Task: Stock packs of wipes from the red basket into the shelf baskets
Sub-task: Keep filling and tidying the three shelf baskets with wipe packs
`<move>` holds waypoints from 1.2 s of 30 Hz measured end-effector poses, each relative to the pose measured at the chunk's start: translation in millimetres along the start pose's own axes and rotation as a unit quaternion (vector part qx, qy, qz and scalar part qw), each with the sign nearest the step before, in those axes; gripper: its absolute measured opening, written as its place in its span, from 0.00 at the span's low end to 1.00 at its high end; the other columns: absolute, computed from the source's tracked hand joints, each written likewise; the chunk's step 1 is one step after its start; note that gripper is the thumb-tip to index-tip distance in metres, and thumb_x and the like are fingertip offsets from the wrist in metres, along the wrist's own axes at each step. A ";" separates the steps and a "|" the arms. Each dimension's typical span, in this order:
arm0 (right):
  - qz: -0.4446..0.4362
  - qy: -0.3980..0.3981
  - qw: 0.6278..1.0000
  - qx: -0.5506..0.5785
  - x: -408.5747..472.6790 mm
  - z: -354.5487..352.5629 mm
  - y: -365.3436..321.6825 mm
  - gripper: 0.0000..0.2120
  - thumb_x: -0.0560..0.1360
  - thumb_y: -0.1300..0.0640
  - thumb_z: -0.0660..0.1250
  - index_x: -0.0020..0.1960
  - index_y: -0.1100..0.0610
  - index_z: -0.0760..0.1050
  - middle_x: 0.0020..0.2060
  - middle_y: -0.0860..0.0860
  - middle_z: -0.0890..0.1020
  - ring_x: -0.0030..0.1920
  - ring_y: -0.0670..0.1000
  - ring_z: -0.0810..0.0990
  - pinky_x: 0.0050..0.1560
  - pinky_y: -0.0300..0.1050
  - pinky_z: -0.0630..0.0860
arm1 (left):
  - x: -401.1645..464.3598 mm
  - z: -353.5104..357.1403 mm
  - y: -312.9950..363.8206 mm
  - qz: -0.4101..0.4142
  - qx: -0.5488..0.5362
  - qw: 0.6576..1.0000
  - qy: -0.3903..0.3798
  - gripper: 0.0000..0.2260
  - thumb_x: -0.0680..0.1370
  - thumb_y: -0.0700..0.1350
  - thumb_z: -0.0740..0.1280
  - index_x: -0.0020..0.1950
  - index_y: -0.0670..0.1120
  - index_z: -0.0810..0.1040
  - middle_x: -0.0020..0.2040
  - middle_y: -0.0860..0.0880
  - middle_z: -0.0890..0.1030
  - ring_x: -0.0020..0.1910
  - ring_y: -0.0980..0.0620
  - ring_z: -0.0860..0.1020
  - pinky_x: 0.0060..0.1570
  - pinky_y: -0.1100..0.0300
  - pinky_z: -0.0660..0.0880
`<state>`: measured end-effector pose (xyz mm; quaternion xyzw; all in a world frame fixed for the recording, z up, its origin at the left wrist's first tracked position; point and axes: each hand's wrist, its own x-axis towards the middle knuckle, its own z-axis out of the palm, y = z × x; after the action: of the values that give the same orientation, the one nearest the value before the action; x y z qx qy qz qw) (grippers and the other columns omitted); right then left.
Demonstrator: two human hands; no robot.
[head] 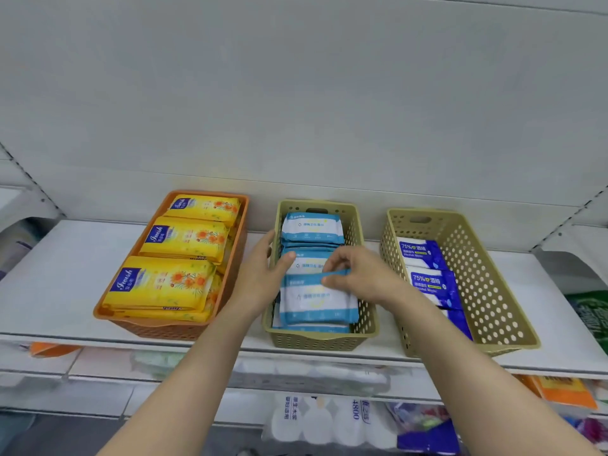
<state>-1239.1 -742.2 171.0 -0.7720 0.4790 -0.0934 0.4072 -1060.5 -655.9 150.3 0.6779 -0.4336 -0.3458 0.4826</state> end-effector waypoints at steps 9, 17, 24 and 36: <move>-0.086 0.096 0.955 -0.266 -2.8 29.9 -2.2 0.22 0.74 0.43 0.70 0.65 0.48 0.72 0.60 0.47 0.74 0.64 0.50 0.68 0.59 0.46 0.69 | 1.2 10.1 -13.0 -0.043 -0.019 0.999 0.026 0.13 0.85 0.48 0.58 0.68 0.56 0.71 0.56 0.57 0.79 0.50 0.62 0.79 0.37 0.67 0.76; -0.069 0.037 0.937 -0.340 40.4 63.2 -0.2 0.34 0.82 0.36 0.44 0.81 0.50 0.36 0.79 0.51 0.35 0.78 0.51 0.30 0.78 0.57 0.38 | 4.4 11.5 -20.2 -0.042 -0.011 0.998 0.042 0.15 0.84 0.46 0.59 0.71 0.50 0.72 0.60 0.53 0.79 0.49 0.65 0.76 0.34 0.77 0.71; -0.053 0.011 0.937 -0.344 48.5 69.6 7.1 0.34 0.82 0.35 0.41 0.81 0.50 0.36 0.79 0.50 0.35 0.78 0.51 0.31 0.78 0.57 0.39 | 6.9 12.5 -22.0 -0.053 0.005 0.998 0.044 0.15 0.84 0.47 0.59 0.71 0.51 0.72 0.61 0.52 0.79 0.51 0.62 0.78 0.40 0.67 0.74; -0.069 0.000 0.960 -0.270 52.3 5.3 -40.3 0.24 0.81 0.47 0.61 0.75 0.55 0.67 0.73 0.54 0.71 0.72 0.56 0.68 0.68 0.48 0.67 | -8.4 -20.8 19.6 0.017 0.208 0.974 0.088 0.22 0.82 0.45 0.64 0.75 0.46 0.67 0.72 0.46 0.73 0.71 0.47 0.71 0.67 0.53 0.69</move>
<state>-1182.1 -773.6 183.6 -0.8844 0.4321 0.0113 0.1763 -1050.2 -643.9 175.5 0.7839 -0.4630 -0.1788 0.3731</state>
